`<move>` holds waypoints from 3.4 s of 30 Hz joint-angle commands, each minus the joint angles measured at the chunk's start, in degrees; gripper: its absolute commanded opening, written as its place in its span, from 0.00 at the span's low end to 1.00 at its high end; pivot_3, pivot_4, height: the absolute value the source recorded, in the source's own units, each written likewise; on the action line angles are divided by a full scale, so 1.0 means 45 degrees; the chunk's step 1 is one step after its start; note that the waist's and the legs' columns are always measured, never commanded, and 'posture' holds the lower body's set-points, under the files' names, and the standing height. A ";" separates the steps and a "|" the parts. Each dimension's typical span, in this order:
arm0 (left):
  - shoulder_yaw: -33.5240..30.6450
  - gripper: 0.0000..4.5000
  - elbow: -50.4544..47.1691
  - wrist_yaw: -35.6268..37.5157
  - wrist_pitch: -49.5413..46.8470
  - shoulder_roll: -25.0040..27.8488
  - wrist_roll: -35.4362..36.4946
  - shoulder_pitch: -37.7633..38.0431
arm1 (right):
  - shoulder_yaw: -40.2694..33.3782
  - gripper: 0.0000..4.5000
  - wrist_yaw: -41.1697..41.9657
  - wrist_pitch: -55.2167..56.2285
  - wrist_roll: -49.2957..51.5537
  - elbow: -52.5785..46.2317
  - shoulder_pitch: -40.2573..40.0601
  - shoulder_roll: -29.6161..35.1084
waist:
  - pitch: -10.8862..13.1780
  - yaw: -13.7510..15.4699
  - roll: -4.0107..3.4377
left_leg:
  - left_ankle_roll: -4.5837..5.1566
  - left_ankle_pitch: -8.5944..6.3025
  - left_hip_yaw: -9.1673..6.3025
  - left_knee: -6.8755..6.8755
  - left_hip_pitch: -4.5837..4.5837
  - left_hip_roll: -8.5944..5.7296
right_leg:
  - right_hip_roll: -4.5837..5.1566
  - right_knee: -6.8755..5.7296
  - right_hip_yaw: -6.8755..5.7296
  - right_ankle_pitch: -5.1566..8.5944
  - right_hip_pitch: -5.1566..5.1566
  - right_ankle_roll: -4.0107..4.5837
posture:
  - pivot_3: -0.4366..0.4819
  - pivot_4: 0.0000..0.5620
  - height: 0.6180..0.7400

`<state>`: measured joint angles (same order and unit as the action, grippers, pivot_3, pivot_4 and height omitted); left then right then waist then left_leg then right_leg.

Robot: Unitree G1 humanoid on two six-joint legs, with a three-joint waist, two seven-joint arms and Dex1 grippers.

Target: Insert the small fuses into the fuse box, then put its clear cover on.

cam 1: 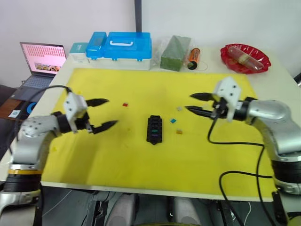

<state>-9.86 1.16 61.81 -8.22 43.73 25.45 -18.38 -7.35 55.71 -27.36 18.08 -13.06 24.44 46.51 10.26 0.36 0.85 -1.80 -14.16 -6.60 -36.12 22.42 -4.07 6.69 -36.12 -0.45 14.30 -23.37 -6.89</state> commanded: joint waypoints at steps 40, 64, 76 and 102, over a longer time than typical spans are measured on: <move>-0.9432 1.00 0.7947 -1.1368 -1.6759 -0.5593 0.5722 -0.6747 | 0.2414 1.00 -0.2592 -0.2320 0.2015 -0.3447 0.1225 -0.1840 | 0.0004 -0.0221 0.0071 | -0.0074 0.0040 -0.0014 -0.0019 -0.0002 -0.0012 | 0.0002 -0.0035 0.0011 -0.0026 -0.0012 -0.0023 | 0.48 0.27 1.00; -0.7529 1.00 0.8931 -1.2004 -1.3722 -0.6616 0.5372 -0.6812 | 0.2325 1.00 -0.3148 -0.2962 0.2160 -0.3406 0.1950 -0.2128 | -0.0012 0.0021 0.0069 | -0.0060 0.0036 -0.0014 -0.0029 -0.0018 -0.0023 | 0.0000 -0.0036 0.0007 -0.0053 0.0017 -0.0026 | 0.48 0.27 1.00; -0.6755 0.63 0.9529 -1.1762 -1.2563 -0.6525 0.5047 -0.6470 | 0.2301 1.00 -0.3201 -0.2854 0.2108 -0.3347 0.1755 -0.2176 | -0.0029 0.0065 0.0051 | -0.0060 0.0037 -0.0011 -0.0032 -0.0028 -0.0024 | -0.0001 -0.0033 0.0007 -0.0056 0.0032 -0.0030 | 0.48 0.27 1.00; 0.5635 0.01 0.5379 0.4552 -1.2059 0.0794 0.2385 -0.8483 | 0.2395 1.00 -0.0852 -0.2513 0.2839 -0.3097 0.1921 -0.1115 | -0.0104 -0.0227 0.0028 | -0.0056 0.0034 0.0017 0.0017 0.0003 -0.0012 | -0.0030 0.0004 0.0025 -0.0060 -0.0012 -0.0015 | 0.48 0.27 1.00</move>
<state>7.74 25.65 70.81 -67.67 45.39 41.51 -53.88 3.82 50.09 -39.64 30.13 -25.65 32.21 40.65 9.80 -0.66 0.97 -2.04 -14.01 -6.49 -36.05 22.44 -4.13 6.55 -36.07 -0.35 14.04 -23.41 -6.96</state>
